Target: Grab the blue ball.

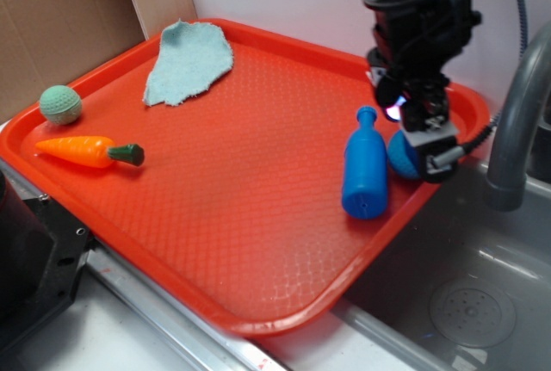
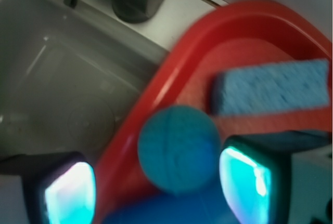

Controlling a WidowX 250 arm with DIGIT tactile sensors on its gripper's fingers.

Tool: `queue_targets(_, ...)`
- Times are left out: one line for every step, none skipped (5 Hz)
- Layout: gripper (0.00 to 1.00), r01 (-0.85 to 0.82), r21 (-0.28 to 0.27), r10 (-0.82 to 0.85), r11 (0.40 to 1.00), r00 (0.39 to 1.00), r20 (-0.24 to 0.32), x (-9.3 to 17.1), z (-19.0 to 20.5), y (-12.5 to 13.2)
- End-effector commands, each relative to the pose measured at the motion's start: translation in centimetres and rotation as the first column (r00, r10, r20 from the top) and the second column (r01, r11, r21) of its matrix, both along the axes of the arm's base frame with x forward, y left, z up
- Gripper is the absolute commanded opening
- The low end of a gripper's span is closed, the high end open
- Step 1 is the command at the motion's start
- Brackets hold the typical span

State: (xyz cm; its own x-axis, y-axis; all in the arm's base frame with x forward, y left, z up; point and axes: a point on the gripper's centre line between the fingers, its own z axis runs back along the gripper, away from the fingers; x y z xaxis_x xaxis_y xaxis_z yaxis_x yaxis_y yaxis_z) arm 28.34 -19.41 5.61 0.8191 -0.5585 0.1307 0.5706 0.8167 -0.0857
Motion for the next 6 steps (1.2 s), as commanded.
queue_targets(0.0, 0.02, 0.051, -0.017, 0.998, 0.999, -0.041, 0.8, -1.4, -1.1)
queue_targets(0.0, 0.008, 0.05, -0.006, 0.999, 0.999, -0.032, 0.6, -0.2, -0.3)
queue_targets(0.0, -0.017, 0.026, 0.016, 1.0, 1.0, 0.015, -0.3, 2.9, 1.7)
queue_targets(0.0, -0.143, 0.052, 0.139, 0.988, 0.987, 0.08, -2.8, 7.9, 5.5)
queue_targets(0.0, -0.318, 0.08, 0.31, 0.945, 0.945, 0.1, -6.6, 13.0, 9.3)
queue_targets(0.0, -0.452, 0.137, 0.448, 0.882, 0.892, 0.061, -9.1, 15.4, 12.6)
